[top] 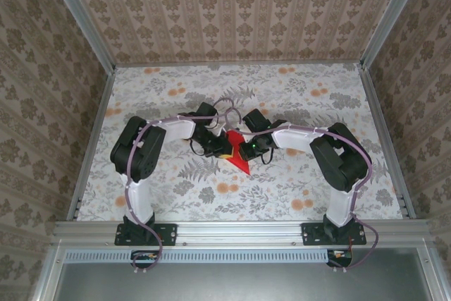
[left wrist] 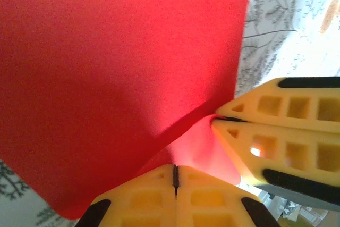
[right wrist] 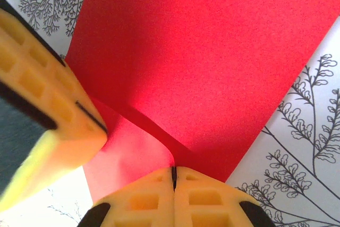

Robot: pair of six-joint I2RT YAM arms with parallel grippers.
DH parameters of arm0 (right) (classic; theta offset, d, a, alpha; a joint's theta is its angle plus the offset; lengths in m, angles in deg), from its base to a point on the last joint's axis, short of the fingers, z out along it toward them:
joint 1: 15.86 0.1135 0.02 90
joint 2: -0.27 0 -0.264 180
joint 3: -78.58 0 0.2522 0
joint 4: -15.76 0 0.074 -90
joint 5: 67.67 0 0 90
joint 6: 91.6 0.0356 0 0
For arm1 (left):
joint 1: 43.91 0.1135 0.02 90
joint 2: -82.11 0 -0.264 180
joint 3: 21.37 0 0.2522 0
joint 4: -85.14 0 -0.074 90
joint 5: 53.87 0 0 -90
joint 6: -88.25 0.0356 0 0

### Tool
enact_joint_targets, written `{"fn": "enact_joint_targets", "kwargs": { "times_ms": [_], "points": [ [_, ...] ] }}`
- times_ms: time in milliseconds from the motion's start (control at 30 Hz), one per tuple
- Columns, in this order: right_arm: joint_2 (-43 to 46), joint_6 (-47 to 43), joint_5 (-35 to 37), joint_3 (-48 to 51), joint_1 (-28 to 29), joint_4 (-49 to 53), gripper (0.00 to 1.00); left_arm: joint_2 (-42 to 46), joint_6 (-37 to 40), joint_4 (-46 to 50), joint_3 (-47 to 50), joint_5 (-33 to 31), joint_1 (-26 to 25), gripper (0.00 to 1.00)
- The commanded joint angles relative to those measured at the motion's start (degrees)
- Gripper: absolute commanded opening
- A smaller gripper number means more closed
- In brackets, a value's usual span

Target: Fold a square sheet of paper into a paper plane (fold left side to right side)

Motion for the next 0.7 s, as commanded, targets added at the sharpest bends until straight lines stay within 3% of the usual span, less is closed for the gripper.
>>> {"fn": "enact_joint_targets", "kwargs": {
  "times_ms": [0,400,667],
  "points": [
    [-1.95,-0.60,1.84,-0.06,0.57,4.61,0.00,-1.70,-0.15,0.08,1.68,-1.43,-0.18,0.04],
    [-0.79,2.08,0.16,-1.17,-0.72,3.24,0.00,-1.34,0.12,0.67,5.48,-4.42,-0.17,0.03],
    [5.16,5.13,0.06,-3.66,-2.93,5.55,0.24,-2.07,0.12,0.39,6.50,-6.62,-0.10,0.02]
  ]
}}
